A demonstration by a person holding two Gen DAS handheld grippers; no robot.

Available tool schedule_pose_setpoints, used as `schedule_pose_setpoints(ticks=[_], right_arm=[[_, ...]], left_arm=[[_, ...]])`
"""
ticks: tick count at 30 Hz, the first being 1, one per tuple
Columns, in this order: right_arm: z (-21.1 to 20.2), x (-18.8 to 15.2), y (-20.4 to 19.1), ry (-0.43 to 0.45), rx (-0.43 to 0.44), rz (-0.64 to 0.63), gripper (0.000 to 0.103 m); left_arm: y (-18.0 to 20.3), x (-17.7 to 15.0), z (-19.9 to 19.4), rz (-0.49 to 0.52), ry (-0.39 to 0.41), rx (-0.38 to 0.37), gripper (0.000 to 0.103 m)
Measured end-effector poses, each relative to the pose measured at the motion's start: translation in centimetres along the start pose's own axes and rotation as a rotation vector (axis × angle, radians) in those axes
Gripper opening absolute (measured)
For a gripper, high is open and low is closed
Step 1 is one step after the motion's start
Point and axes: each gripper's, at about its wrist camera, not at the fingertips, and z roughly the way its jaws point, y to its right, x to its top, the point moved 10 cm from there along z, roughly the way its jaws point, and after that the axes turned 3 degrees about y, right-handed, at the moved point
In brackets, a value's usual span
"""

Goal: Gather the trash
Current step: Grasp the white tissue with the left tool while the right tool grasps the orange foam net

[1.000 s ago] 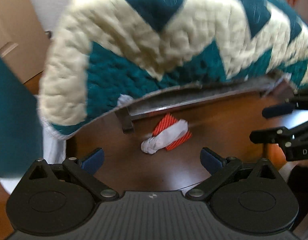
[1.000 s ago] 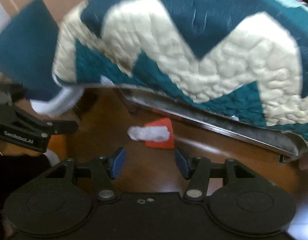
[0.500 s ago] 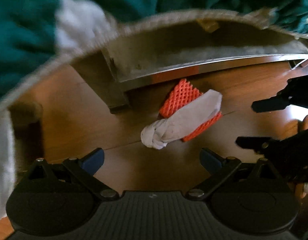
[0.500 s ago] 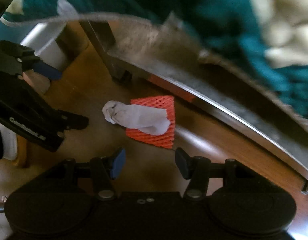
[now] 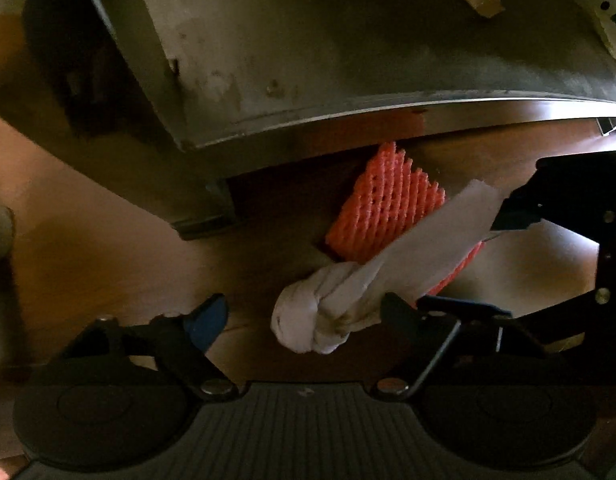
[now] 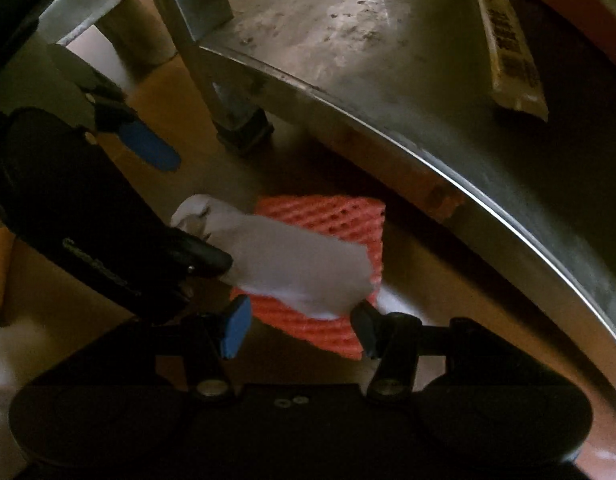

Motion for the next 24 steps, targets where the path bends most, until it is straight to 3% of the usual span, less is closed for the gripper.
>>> schedule_pose_setpoints(ticks=[9, 12, 15, 16, 24], right_arm=[[0.6, -0.4, -0.6, 0.002, -0.051, -0.029, 0.053], [1.2, -0.4, -1.2, -0.001, -0.053, -0.026, 0.048], [1.0, -0.6, -1.6, -0.011, -0.04, -0.002, 0.016], [0.9, -0.7, -1.8, -0.018, -0.044, 0.004, 0.012], [-3.4, -1.0, -3.2, -0.023, -0.029, 0.045, 0.008]], left_arm=[[0.2, -1.0, 0.5, -0.044, -0.013, -0.019, 0.035], [-0.1, -1.6, 0.0, -0.065, -0.017, -0.014, 0.032], [-0.5, -2.3, -0.8, -0.064, -0.027, 0.005, 0.032], [-0.7, -2.5, -1.0, -0.07, -0.029, 0.005, 0.032], [-1.3, -3.6, -5.7, -0.132, -0.031, 0.003, 0.031]])
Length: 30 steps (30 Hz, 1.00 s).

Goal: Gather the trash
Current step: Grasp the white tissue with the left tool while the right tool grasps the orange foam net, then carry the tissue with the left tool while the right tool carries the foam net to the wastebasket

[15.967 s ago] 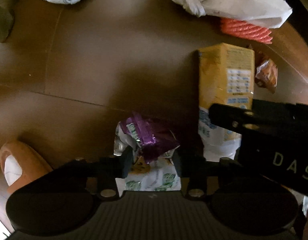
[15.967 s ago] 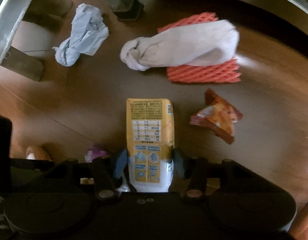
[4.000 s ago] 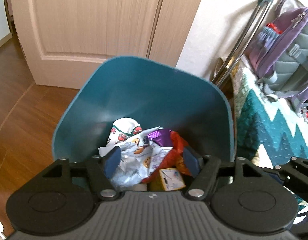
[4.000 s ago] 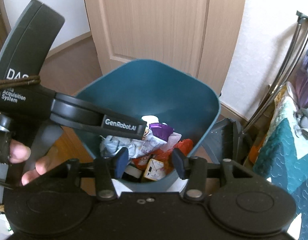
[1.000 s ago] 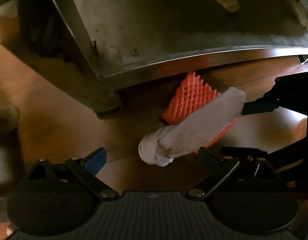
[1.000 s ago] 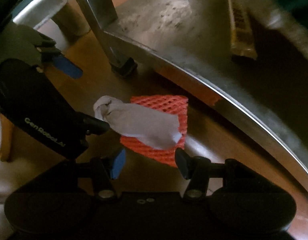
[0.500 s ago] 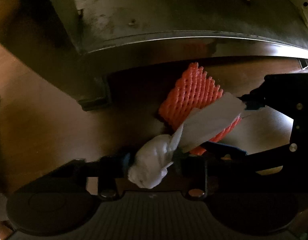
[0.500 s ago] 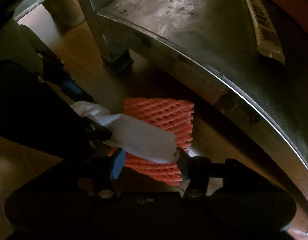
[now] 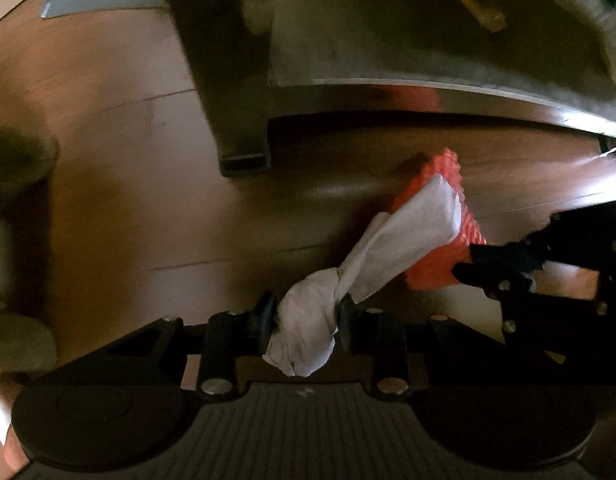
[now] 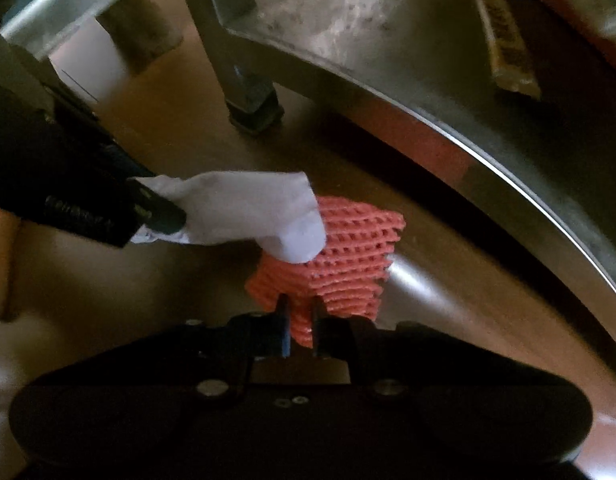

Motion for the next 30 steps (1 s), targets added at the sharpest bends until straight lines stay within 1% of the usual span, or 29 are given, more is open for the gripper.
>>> schedule_pose_setpoints(ticks=[4, 7, 11, 15, 20, 21, 26, 29, 30], right_arm=[[-4.7, 0.2, -1.3, 0.01, 0.021, 0.044, 0.008], [-8.9, 0.5, -2.6, 0.036, 0.028, 0.041, 0.009], [-15.0, 1.8, -4.5, 0.093, 0.021, 0.04, 0.009], [-22.0, 2.6, -6.0, 0.174, 0.014, 0.039, 0.009], [-30.4, 4.0, -7.5, 0.283, -0.021, -0.004, 0.009], [-31.1, 4.3, -7.8, 0.306, -0.028, -0.016, 0.009], [-38.0, 6.0, -9.6, 0.414, -0.053, -0.038, 0.009], [-41.3, 7.2, -11.0, 0.472, -0.065, -0.054, 0.009], [-42.3, 7.7, -11.4, 0.492, -0.065, -0.062, 0.009]], left_arm=[[1.1, -0.2, -4.6, 0.039, 0.002, -0.008, 0.031], [2.4, -0.7, -8.9, 0.066, 0.021, -0.013, 0.031], [3.4, -1.4, -15.3, 0.1, 0.068, 0.007, 0.031], [3.8, -2.2, -21.6, 0.098, 0.135, 0.03, 0.031], [4.3, -2.9, -29.1, 0.022, 0.243, 0.036, 0.031], [4.4, -3.2, -30.3, 0.006, 0.265, 0.029, 0.031], [3.9, -4.5, -37.4, -0.093, 0.39, -0.01, 0.031], [3.7, -5.1, -41.1, -0.153, 0.49, -0.028, 0.031], [3.6, -5.4, -43.0, -0.171, 0.523, -0.037, 0.031]])
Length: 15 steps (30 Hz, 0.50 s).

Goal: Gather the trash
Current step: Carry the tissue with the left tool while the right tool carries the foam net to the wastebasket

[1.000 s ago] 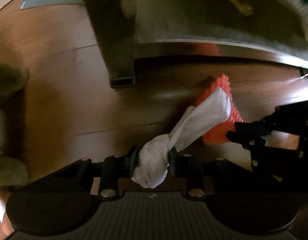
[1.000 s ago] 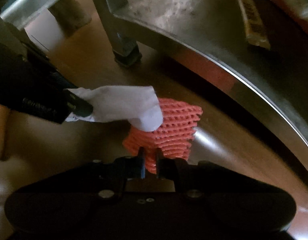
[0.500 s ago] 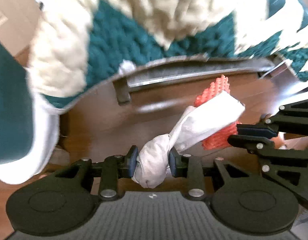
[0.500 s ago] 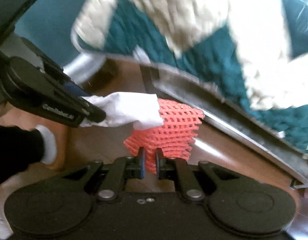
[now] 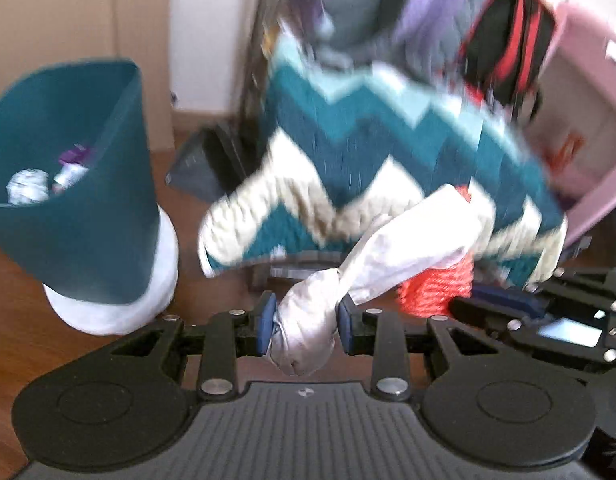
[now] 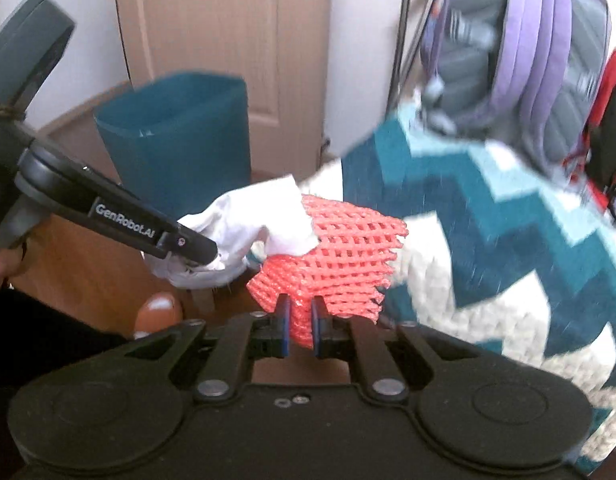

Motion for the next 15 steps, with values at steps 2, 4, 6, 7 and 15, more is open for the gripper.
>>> schedule_pose_setpoints(ticks=[2, 4, 6, 7, 15], right_arm=[[-1.0, 1.9, -1.0, 0.036, 0.001, -0.019, 0.009], [-1.6, 3.7, -2.2, 0.071, 0.012, -0.043, 0.009], [-1.9, 5.5, -3.4, 0.098, 0.022, -0.07, 0.009], [-2.0, 6.5, -4.2, 0.112, 0.03, -0.084, 0.009], [-0.6, 13.1, -8.7, 0.167, 0.067, -0.143, 0.009]], left_arm=[[-0.7, 1.0, -2.5, -0.04, 0.064, 0.0, 0.031], [-1.5, 2.1, -4.8, -0.067, 0.115, 0.005, 0.031], [-2.5, 3.0, -6.5, -0.083, 0.158, 0.014, 0.031], [-3.1, 3.4, -7.4, -0.087, 0.179, 0.022, 0.031], [-9.2, 7.0, -12.9, -0.167, 0.304, 0.089, 0.031]])
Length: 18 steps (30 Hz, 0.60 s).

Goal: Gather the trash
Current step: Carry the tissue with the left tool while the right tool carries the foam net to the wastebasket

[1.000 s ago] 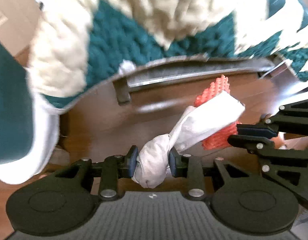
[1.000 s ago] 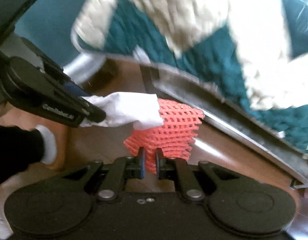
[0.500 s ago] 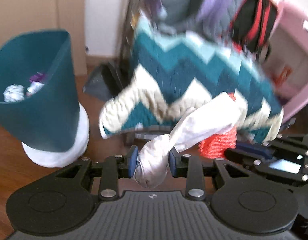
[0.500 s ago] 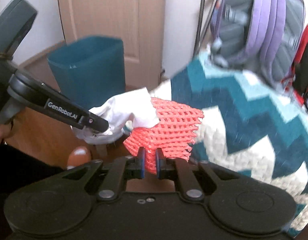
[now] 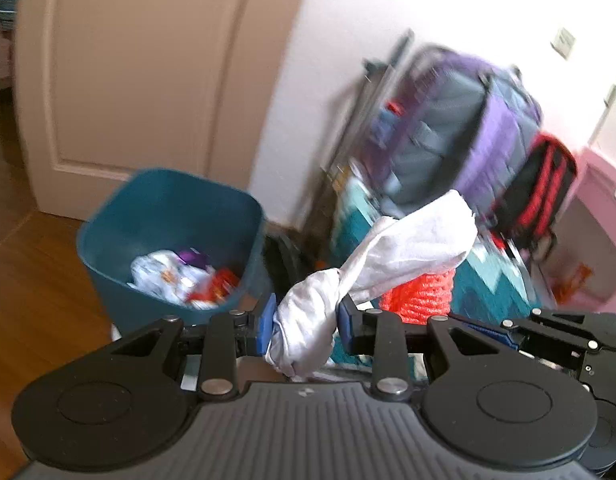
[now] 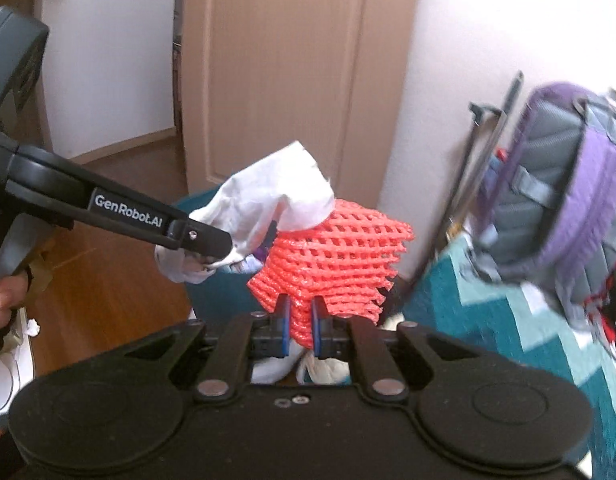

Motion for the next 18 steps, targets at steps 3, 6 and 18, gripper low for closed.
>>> schedule_pose_setpoints(ticks=[3, 6, 18], right_arm=[[1.8, 1.8, -0.9, 0.002, 0.013, -0.001, 0.009], [3.7, 3.3, -2.1, 0.002, 0.027, -0.01, 0.009], [13.0, 4.9, -5.9, -0.09, 0.07, -0.067, 0.009]], left_arm=[[-2.7, 1.8, -0.4, -0.033, 0.036, 0.037, 0.031], [-5.8, 3.2, 0.3, -0.077, 0.048, 0.078, 0.031], [-13.6, 5.1, 7.5, -0.09, -0.024, 0.181, 0.032]])
